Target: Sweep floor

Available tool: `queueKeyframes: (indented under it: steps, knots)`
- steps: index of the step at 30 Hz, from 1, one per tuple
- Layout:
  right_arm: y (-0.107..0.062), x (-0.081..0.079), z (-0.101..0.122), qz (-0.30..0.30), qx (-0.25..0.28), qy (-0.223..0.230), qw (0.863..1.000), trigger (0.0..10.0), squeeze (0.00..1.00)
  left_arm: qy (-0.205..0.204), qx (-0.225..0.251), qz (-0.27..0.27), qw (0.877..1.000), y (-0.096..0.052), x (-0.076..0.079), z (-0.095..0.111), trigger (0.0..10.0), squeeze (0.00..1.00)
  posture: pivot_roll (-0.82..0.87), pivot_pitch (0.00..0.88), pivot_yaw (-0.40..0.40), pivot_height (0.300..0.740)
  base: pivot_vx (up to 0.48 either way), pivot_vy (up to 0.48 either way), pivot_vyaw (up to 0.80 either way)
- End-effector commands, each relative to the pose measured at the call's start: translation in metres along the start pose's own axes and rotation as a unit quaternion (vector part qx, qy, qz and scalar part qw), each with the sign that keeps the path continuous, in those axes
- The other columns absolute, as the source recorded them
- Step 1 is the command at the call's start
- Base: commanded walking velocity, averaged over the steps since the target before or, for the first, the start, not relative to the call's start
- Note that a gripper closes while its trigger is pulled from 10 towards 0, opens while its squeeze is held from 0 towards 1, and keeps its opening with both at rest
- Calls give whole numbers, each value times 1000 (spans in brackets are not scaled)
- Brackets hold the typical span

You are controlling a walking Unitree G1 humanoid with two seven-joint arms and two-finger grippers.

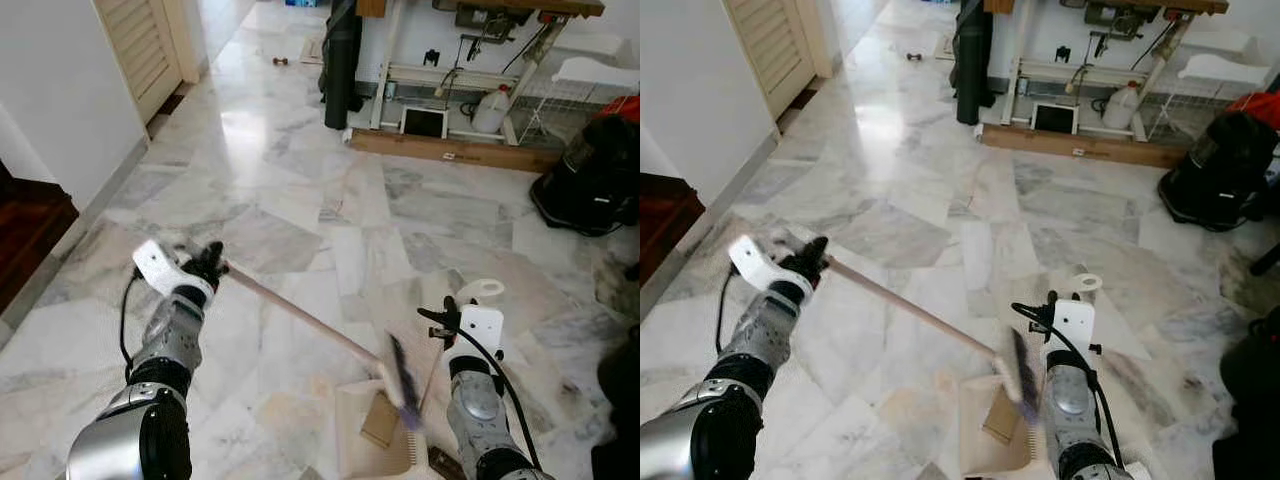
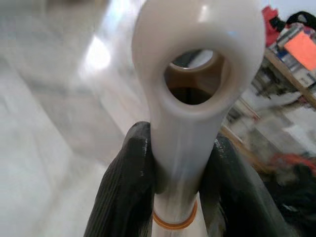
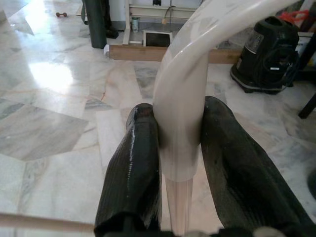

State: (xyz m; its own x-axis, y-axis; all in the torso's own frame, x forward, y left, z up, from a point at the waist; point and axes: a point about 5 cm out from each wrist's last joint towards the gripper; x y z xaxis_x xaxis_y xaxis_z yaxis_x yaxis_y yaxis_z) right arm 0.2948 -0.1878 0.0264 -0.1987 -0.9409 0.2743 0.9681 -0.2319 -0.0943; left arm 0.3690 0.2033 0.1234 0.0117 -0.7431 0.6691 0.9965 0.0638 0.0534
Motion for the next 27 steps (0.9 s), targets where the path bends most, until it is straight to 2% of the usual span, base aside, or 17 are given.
queueKeyframes:
  steps: [1, 2, 5, 11, 13, 14, 16, 21, 27]
  knots:
    - [-1, -2, -2, 0, -11, 15, 1000, 10000, 0, 78, 68, -49, 993, 7, 25, 25, 10000, 0, 141, 111, -36, 740, 0, 0, 0]
    - [-1, -2, -2, 0, -11, 15, 1000, 10000, 0, 78, 68, -49, 993, 7, 25, 25, 10000, 0, 141, 111, -36, 740, 0, 0, 0]
    - [0, -2, -1, -3, -11, 19, 1000, 10000, 0, 124, 89, -68, 986, 8, 37, 29, 10000, 0, 148, 107, -35, 740, 0, 0, 0]
    - [3, -1, 3, -21, -7, 67, 998, 10000, 0, 162, 75, -66, 982, 4, 34, 18, 10000, 0, 152, 88, -28, 740, 0, 0, 0]
    - [9, 8, 10, -49, 1, 127, 991, 10000, 0, 193, 78, -80, 975, 3, 39, 18, 10000, 0, 154, 77, -26, 740, 0, 0, 0]
    - [9, 8, 10, -49, 1, 127, 991, 10000, 0, 193, 78, -80, 975, 3, 39, 18, 10000, 0, 154, 77, -26, 740, 0, 0, 0]
    - [16, 16, 19, -66, 15, 154, 986, 10000, 0, 219, 82, -94, 968, 3, 44, 19, 10000, 0, 151, 66, -27, 740, 0, 0, 0]
    - [24, 22, 33, -65, 45, 151, 985, 10000, 0, 232, 72, -103, 964, 3, 45, 13, 10000, 0, 141, 62, -35, 740, 0, 0, 0]
    - [28, 32, 42, -68, 73, 157, 983, 10000, 0, 285, 56, -163, 943, -2, 62, 0, 10000, 0, 126, 52, -51, 740, 0, 0, 0]
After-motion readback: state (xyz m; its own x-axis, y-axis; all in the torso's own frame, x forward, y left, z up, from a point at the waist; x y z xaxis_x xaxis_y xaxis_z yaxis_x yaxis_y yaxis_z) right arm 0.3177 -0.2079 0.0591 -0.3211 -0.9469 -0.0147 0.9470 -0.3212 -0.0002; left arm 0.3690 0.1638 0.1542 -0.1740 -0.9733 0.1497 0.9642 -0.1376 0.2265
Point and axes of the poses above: a point about 5 cm out from each wrist's last joint towards the gripper, its own y axis pointing out of the wrist towards the gripper, its own z axis along the axis of the wrist's last joint, x = y × z, and after that the axes turned 12 degrees about -y, right-handed
